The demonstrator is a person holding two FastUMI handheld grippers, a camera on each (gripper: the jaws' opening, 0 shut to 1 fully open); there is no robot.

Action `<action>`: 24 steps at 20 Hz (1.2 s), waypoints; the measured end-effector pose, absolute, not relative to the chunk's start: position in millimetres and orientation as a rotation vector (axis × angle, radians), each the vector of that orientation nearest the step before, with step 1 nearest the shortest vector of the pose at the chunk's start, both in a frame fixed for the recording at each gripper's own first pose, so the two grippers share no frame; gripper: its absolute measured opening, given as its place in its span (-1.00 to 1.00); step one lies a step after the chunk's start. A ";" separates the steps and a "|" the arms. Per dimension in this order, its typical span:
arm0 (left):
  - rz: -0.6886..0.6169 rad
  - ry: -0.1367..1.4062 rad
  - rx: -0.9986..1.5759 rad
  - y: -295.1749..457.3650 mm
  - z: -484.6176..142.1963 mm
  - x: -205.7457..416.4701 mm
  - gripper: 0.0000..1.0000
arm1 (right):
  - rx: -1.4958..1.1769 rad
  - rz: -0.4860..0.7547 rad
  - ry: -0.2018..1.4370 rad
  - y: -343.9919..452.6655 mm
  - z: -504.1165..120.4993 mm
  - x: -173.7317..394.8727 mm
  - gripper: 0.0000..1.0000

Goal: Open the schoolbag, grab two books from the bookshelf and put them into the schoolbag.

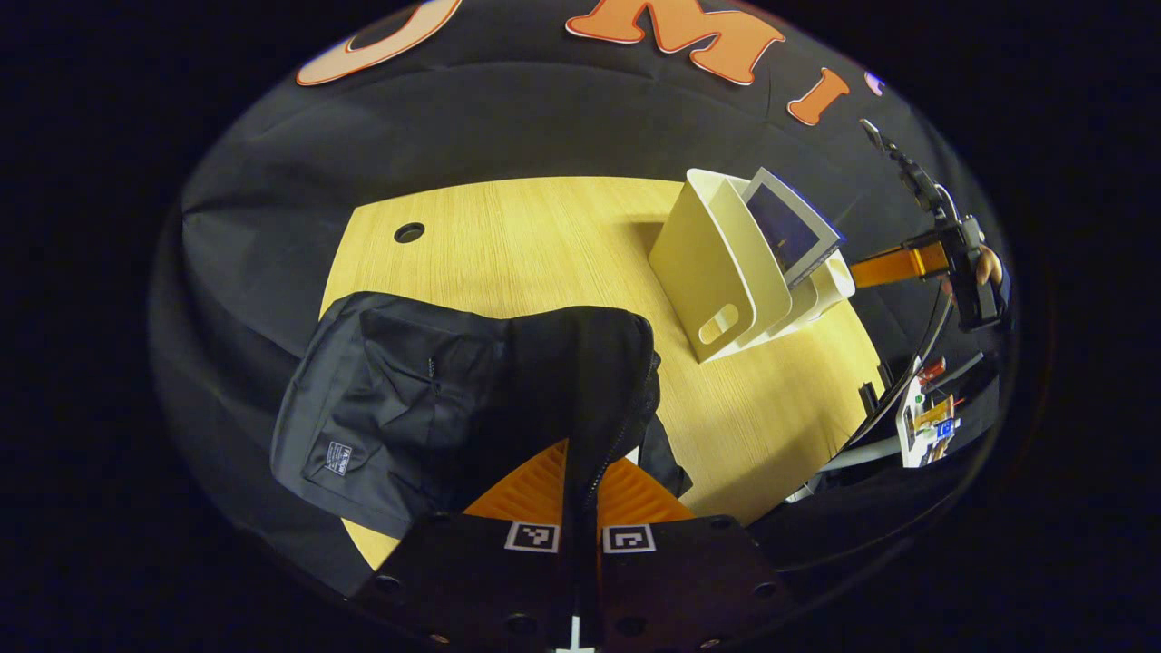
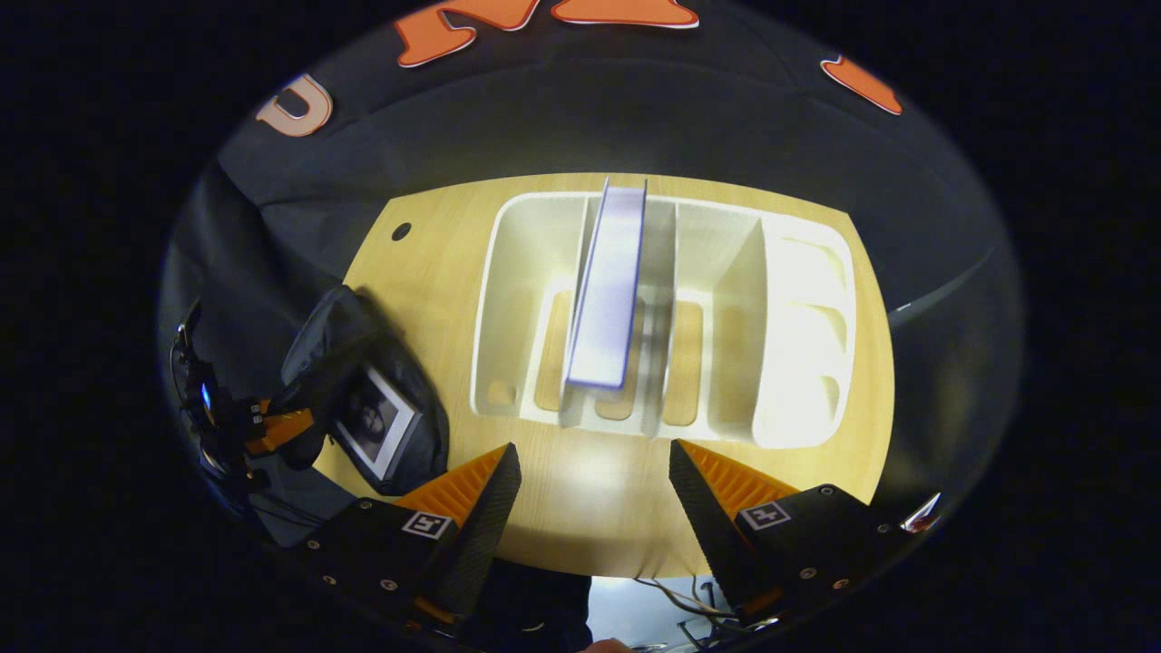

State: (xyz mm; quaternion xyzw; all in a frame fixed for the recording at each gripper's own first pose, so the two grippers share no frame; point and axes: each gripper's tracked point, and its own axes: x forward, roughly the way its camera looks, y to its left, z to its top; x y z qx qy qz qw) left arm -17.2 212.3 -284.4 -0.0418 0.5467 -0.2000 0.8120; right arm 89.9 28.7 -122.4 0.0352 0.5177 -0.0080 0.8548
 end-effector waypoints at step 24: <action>-0.367 1.222 -0.094 209.4 -293.2 -13.3 -0.93 | 0.007 -0.038 1.257 18.4 -152.4 192.8 0.39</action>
